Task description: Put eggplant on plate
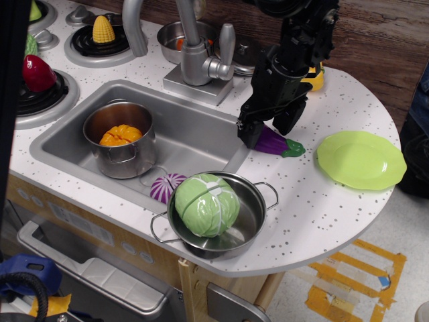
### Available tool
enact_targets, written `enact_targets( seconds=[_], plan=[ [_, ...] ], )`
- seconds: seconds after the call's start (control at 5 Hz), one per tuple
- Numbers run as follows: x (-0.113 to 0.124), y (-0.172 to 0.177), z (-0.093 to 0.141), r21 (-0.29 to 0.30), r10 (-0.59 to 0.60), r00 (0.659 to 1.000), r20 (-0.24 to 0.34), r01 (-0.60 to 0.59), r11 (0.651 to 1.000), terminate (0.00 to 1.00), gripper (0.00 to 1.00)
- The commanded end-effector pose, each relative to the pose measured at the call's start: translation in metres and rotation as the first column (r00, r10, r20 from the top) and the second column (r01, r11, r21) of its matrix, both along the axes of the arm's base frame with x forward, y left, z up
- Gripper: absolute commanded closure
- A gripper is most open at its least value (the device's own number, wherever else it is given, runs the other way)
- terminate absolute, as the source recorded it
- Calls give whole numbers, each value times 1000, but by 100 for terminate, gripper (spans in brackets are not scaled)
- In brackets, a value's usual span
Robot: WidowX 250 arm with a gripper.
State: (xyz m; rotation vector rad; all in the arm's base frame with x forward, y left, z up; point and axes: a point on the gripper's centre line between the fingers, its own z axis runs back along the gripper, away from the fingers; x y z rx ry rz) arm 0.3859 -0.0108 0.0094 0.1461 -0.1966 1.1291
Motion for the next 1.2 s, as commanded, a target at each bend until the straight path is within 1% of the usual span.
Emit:
enact_targets(
  seconds=[0.0, 0.2, 0.4, 0.6, 0.8, 1.0],
  plan=[
    [12, 11, 8, -29, 12, 997, 80, -10, 1000, 0, 0],
    [15, 10, 4, -34, 12, 997, 81, -9, 999, 0, 0],
    [12, 8, 11, -37, -12, 999, 53, 14, 999, 0, 100],
    [13, 2, 30, -4, -34, 999, 26, 34, 999, 0, 100],
    [20, -14, 51, 0, -39, 999, -2, 39, 999, 0, 100],
    [22, -40, 63, -47, -15, 1000, -10, 14, 999, 0, 100]
  ],
)
